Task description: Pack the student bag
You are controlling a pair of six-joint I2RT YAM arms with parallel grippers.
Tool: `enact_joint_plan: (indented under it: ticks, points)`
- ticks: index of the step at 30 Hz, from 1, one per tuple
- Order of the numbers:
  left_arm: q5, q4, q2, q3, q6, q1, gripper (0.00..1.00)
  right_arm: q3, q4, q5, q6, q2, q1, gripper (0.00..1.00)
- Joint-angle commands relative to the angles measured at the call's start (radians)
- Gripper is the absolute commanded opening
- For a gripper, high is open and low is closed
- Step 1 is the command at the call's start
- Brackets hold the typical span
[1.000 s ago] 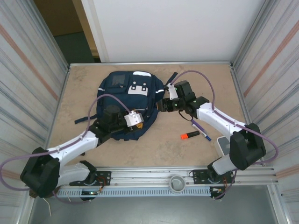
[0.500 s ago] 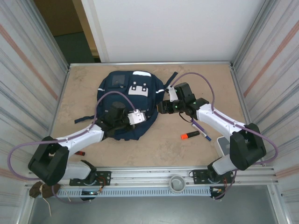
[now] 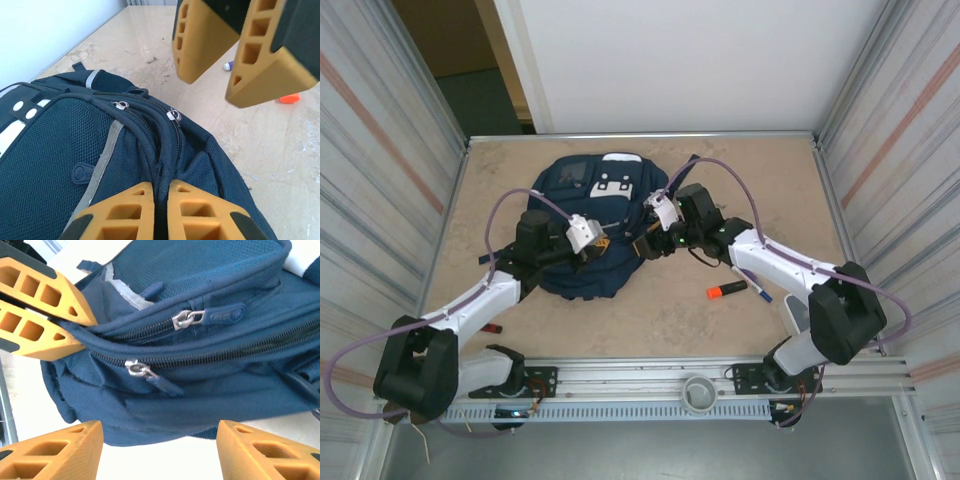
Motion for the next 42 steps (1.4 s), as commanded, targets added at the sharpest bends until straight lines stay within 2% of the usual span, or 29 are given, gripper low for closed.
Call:
enact_joint_plan:
  ticks: [1, 8, 14, 19, 23, 30, 42]
  points:
    - [0.104, 0.122, -0.035, 0.002, -0.06, 0.007, 0.04, 0.052, 0.024, -0.067, -0.071, 0.059, -0.003, 0.59]
    - [0.107, 0.11, -0.035, 0.005, -0.056, 0.008, 0.04, 0.091, 0.061, -0.102, -0.075, 0.14, 0.0, 0.55]
    - [0.107, 0.102, -0.033, 0.005, -0.051, 0.008, 0.04, 0.122, 0.069, -0.135, -0.086, 0.184, 0.003, 0.48]
    - [0.091, 0.099, -0.034, 0.0, -0.045, 0.008, 0.04, 0.114, 0.061, -0.112, -0.086, 0.177, 0.001, 0.2]
    - [0.091, 0.1, -0.042, -0.012, -0.04, 0.014, 0.05, 0.075, 0.057, -0.045, -0.057, 0.141, -0.024, 0.07]
    - [0.119, 0.116, -0.065, -0.04, -0.034, 0.03, 0.05, 0.048, 0.03, 0.012, 0.042, 0.121, -0.118, 0.0]
    - [0.128, 0.116, -0.093, -0.06, -0.032, 0.05, 0.06, 0.15, -0.09, 0.169, 0.151, 0.218, -0.182, 0.0]
